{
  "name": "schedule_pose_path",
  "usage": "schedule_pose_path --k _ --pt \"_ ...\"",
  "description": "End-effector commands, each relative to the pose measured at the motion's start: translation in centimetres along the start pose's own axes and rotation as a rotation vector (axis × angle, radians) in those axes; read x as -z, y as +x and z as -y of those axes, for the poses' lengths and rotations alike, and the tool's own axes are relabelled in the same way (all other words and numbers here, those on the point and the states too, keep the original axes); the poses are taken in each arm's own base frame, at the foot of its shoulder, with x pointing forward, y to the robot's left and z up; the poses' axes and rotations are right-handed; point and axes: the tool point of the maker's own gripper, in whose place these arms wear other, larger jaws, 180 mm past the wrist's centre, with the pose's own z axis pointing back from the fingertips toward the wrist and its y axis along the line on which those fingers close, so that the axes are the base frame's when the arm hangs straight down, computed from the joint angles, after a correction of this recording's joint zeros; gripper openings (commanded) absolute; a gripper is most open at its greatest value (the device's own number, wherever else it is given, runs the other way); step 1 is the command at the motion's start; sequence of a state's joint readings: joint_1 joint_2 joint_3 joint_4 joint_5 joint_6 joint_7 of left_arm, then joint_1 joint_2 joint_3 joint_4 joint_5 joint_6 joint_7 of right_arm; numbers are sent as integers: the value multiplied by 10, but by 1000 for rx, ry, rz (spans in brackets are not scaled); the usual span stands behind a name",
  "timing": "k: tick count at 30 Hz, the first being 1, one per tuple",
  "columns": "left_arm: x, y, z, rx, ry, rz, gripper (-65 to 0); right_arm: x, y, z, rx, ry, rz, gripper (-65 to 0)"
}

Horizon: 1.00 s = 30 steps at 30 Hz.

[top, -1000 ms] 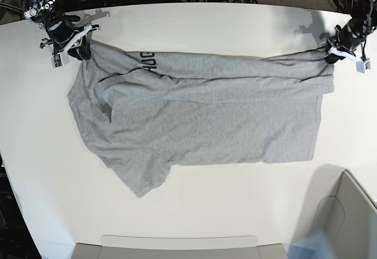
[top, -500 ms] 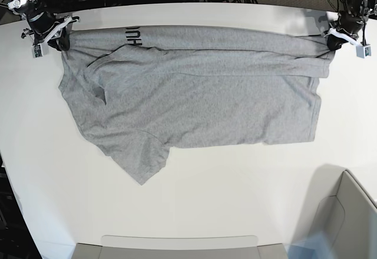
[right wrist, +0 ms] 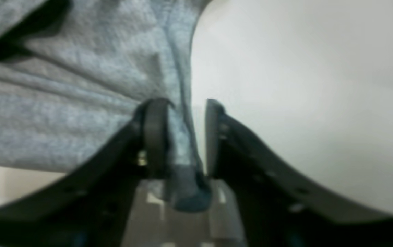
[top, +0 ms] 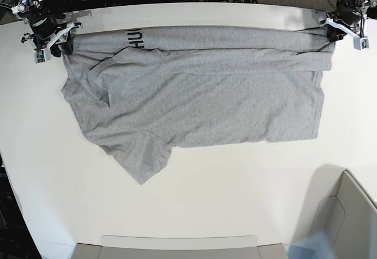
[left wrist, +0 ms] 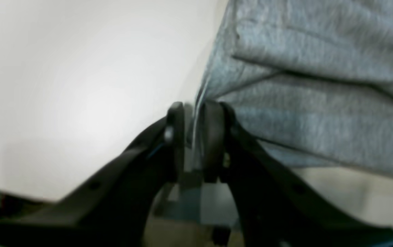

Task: Fold the T-shirt properly
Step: 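Drag the held shoulder edge back toward the robot and release, then move both grippers to the hem corners and grasp them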

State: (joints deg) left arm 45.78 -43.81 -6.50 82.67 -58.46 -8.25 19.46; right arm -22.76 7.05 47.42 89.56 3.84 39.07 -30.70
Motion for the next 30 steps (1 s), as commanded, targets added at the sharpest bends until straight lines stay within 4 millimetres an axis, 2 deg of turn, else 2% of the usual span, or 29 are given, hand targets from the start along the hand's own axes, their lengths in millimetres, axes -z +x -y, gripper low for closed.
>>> schedule_pose_path --k 1,6,11,14,19,21,23,25,30 --pt "-9 -43 -6 26 28 -187 -499 -7 -27 7 -69 -29 -148 -406" --pt "-12 -34 11 51 -13 -167 -492 -11 1 3 -99 -49 -77 -375" --pt "-17 -13 -4 25 25 -109 -492 -20 22 4 -130 -79 -24 -375" --pt "-31 -3 -23 15 71 -89 -492 -30 39 17 -103 -140 31 -375" --pt "-53 26 -24 12 83 -17 -492 -45 71 44 -65 -247 129 -375" --pt "-57 32 -18 25 71 -24 -492 -48 78 52 -40 -280 153 -375" --pt "-57 28 -14 33 64 -62 -492 -49 83 58 -35 -300 163 -375" --pt "-53 31 -10 27 54 -70 -492 -48 81 60 -54 -316 137 -375" --pt "-44 41 1 -19 28 -57 -492 -38 78 46 -53 -297 119 -375"
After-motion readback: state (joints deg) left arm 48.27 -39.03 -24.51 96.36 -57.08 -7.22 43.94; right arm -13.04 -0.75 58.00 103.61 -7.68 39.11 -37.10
